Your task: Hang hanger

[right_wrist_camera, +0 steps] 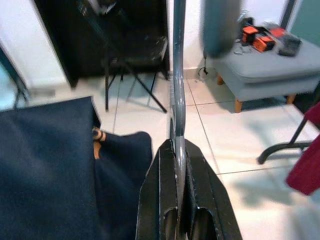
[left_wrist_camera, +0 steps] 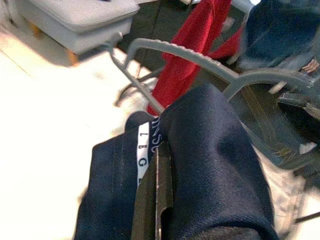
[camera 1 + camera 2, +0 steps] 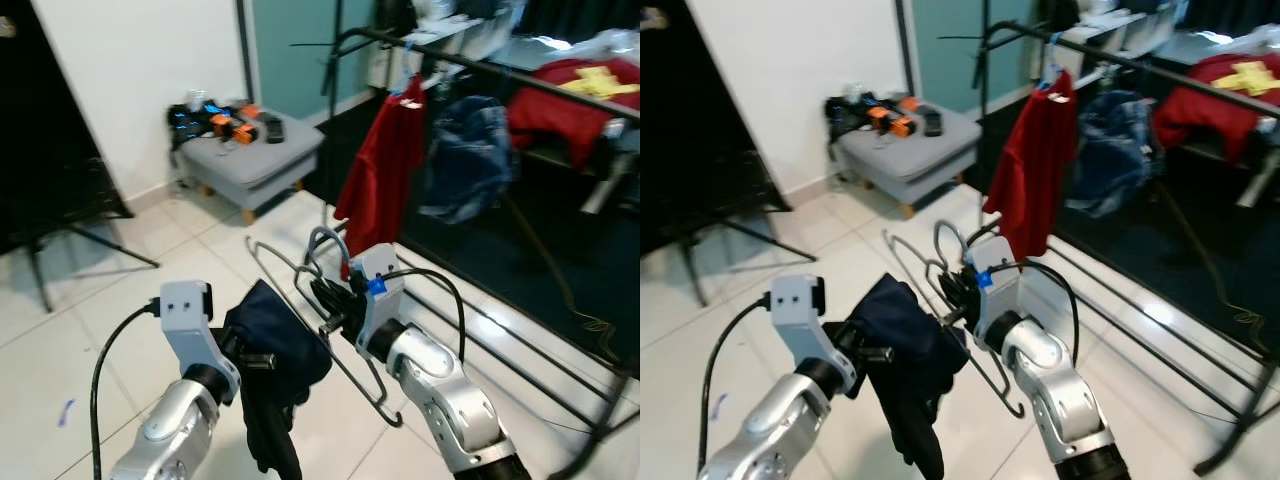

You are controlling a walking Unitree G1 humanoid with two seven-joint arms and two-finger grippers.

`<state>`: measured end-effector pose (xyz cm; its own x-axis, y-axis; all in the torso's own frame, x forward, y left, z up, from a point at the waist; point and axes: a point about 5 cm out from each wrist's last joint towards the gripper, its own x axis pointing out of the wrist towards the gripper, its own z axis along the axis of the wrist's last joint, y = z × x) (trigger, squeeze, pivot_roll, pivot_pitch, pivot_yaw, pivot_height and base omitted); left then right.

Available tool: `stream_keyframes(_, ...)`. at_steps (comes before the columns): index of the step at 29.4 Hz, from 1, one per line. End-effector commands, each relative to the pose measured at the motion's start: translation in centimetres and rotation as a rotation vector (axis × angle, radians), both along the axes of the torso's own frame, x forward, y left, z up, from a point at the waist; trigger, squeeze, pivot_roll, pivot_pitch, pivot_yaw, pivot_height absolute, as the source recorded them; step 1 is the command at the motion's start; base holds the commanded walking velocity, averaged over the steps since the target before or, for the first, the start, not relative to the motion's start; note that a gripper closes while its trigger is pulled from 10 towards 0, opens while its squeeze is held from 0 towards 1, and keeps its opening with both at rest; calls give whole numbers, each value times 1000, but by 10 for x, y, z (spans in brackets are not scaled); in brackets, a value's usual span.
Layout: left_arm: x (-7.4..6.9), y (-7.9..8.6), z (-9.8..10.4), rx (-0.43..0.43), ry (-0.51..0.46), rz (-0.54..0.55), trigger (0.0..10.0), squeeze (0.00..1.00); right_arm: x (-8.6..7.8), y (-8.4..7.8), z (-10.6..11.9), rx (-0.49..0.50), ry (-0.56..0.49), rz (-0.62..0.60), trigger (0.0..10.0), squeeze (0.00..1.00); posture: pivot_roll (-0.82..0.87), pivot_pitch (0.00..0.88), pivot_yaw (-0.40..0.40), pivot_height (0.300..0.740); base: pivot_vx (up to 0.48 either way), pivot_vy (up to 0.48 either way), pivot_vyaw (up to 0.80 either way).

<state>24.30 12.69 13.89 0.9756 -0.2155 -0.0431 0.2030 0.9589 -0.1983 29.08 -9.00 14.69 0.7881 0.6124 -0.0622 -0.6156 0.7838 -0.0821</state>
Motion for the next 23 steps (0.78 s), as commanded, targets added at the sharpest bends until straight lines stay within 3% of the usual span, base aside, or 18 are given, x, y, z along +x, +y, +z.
stream_keyframes(1,-2,4,7,81,-52,27,10000,0,-4,8,4,-50,-62,44,10000,0,-59,75,-24,740,0,0,688)
stream_keyframes(2,-3,3,8,135,-69,29,10000,0,-7,12,5,-127,-110,77,10000,0,-57,75,-25,740,0,0,688)
stream_keyframes(4,-4,3,9,161,-77,28,10000,0,-9,15,5,-174,-140,99,10000,0,-57,75,-25,740,0,0,688)
stream_keyframes(7,-4,2,9,176,-80,26,10000,0,-10,17,4,-232,-172,123,10000,0,-48,78,-28,740,0,0,688)
stream_keyframes(8,-5,2,9,186,-81,32,10000,0,-14,22,5,-321,-240,164,10000,0,-45,82,-25,740,0,0,625)
stream_keyframes(11,-6,3,9,190,-81,37,10000,0,-17,26,5,-379,-287,193,10000,0,-45,82,-25,740,0,0,208)
stream_keyframes(13,-8,3,10,216,-89,48,10000,0,-24,32,5,-523,-409,259,10000,0,-43,83,-23,740,0,0,0)
stream_keyframes(14,-8,3,10,216,-89,48,10000,0,-24,32,5,-523,-409,259,10000,0,-43,83,-23,740,0,0,0)
stream_keyframes(16,-11,2,11,286,-103,52,10000,0,-29,38,6,-727,-597,275,10000,0,-42,85,-23,740,0,0,0)
stream_keyframes(18,-14,3,11,374,-118,65,10000,0,-35,43,5,-821,-714,319,10000,0,-39,89,-25,740,0,0,0)
stream_keyframes(19,-14,3,11,374,-118,65,10000,0,-35,43,5,-821,-714,319,10000,0,-39,89,-25,740,0,0,0)
stream_keyframes(20,-15,3,11,392,-120,75,10000,0,-40,47,10,-803,-811,351,10000,0,-35,88,-27,740,0,0,0)
stream_keyframes(22,-17,5,10,405,-118,88,10000,0,-48,53,9,-645,-852,395,10000,0,-37,88,-27,740,0,0,0)
stream_keyframes(23,-16,5,9,404,-116,94,10000,0,-48,53,7,-624,-823,408,10000,0,-35,84,-30,740,0,0,0)
